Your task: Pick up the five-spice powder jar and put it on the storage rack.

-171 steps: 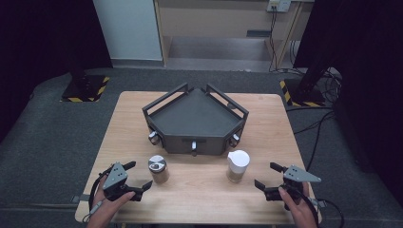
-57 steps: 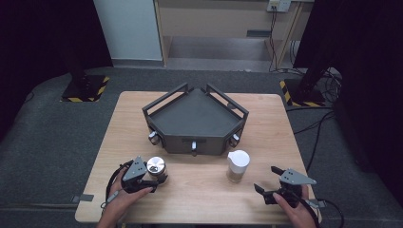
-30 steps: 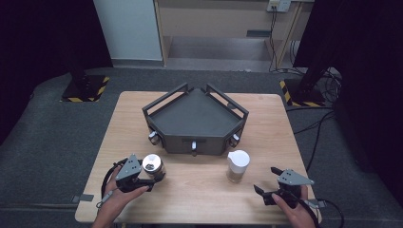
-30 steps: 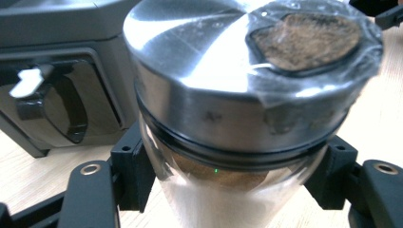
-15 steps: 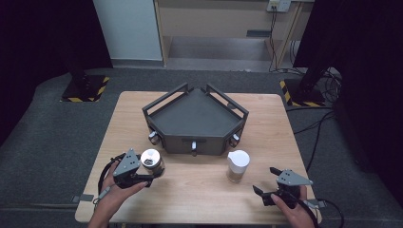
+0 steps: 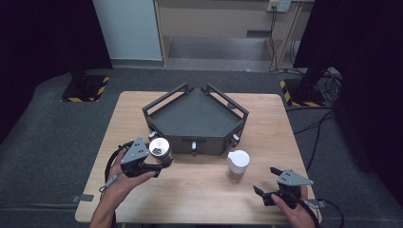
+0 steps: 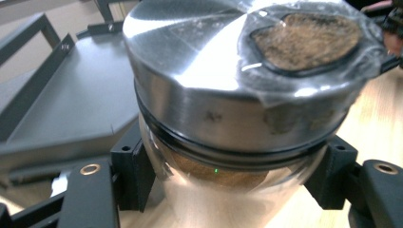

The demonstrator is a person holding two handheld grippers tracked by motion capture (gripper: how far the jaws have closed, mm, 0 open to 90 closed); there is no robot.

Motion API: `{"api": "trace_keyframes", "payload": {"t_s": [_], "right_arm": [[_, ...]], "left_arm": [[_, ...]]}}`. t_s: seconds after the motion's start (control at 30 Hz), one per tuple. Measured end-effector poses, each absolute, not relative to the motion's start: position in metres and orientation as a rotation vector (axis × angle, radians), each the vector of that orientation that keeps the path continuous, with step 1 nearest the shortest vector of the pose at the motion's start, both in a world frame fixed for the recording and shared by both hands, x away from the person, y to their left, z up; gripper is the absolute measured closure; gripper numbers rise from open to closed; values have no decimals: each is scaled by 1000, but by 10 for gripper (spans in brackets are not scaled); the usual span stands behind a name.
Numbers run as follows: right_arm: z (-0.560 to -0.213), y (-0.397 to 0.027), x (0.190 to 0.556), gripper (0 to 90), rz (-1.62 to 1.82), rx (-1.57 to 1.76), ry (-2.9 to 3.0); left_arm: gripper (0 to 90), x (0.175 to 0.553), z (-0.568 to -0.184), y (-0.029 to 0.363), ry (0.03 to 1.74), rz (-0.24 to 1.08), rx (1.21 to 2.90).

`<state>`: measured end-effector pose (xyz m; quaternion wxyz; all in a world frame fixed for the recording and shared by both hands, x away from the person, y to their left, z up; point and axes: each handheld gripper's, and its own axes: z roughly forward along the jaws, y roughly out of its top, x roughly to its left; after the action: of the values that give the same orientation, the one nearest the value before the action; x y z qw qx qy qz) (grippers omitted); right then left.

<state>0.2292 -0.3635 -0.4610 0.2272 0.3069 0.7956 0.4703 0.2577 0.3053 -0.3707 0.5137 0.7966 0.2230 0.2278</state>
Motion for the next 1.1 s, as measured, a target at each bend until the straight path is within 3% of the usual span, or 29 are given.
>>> {"api": "trace_keyframes", "payload": {"t_s": [0.47, 1.1], "right_arm": [[-460, -363, 229, 27, 1293, 844, 2196], [-461, -365, 230, 27, 1287, 852, 2202]], "left_arm": [[305, 282, -329, 291, 506, 570, 1943], [305, 333, -312, 277, 522, 601, 1948]]}}
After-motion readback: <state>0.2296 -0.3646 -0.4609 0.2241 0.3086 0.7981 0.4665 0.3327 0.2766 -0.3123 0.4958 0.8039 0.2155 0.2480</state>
